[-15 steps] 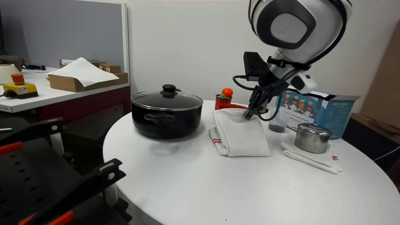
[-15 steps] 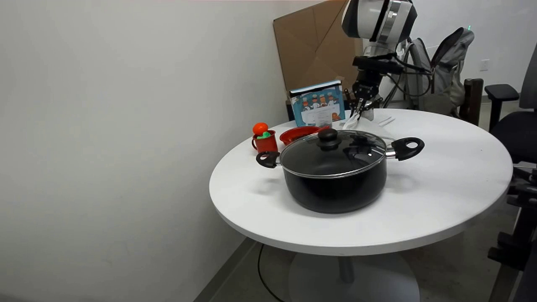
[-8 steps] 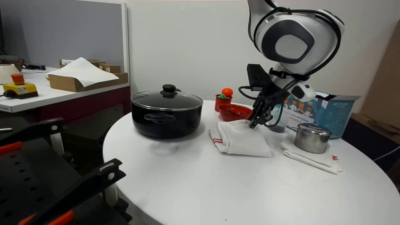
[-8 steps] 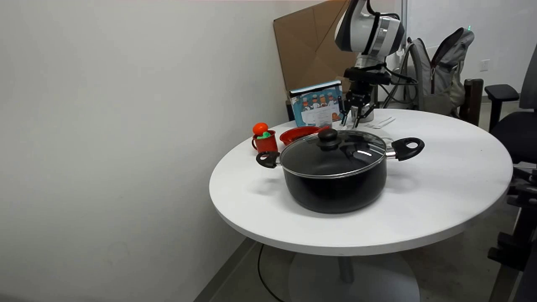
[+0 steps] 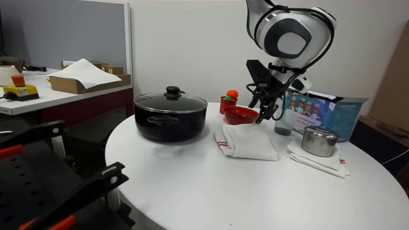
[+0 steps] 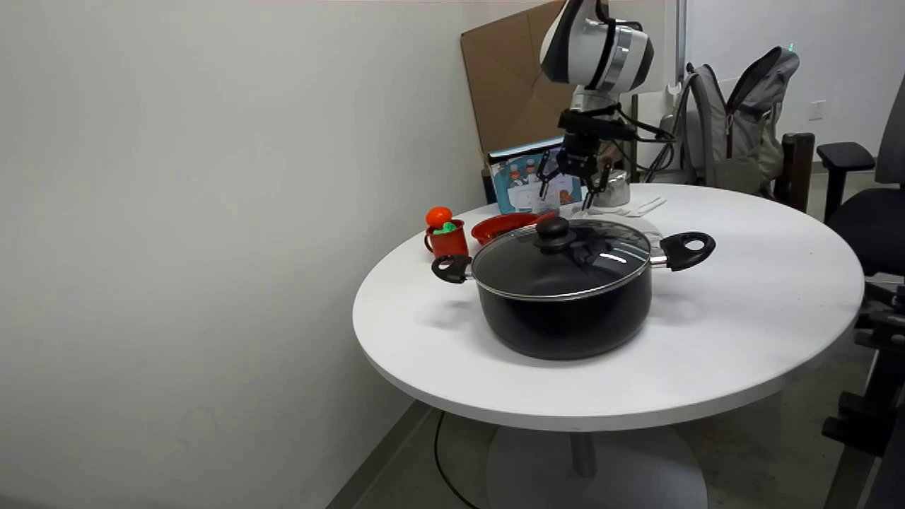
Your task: Fold the towel
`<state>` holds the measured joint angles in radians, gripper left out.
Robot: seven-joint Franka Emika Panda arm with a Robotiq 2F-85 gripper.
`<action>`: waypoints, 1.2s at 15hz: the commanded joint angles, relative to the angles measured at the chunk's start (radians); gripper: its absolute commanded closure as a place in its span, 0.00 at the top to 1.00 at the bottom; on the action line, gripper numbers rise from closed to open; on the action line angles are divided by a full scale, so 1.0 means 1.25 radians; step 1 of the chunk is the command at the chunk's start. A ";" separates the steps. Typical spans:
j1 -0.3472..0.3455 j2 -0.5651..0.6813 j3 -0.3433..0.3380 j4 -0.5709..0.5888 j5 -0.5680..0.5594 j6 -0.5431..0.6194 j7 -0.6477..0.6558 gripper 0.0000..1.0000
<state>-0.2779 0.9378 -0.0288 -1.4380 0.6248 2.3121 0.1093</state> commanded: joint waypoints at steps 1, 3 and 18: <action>-0.005 -0.076 0.035 -0.058 -0.048 -0.080 -0.081 1.00; 0.004 -0.141 0.035 -0.123 -0.084 -0.134 -0.109 1.00; 0.095 -0.625 -0.035 -0.499 -0.445 -0.138 -0.175 1.00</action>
<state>-0.1763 0.1542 -0.0539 -2.0660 0.0646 2.1439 -0.1073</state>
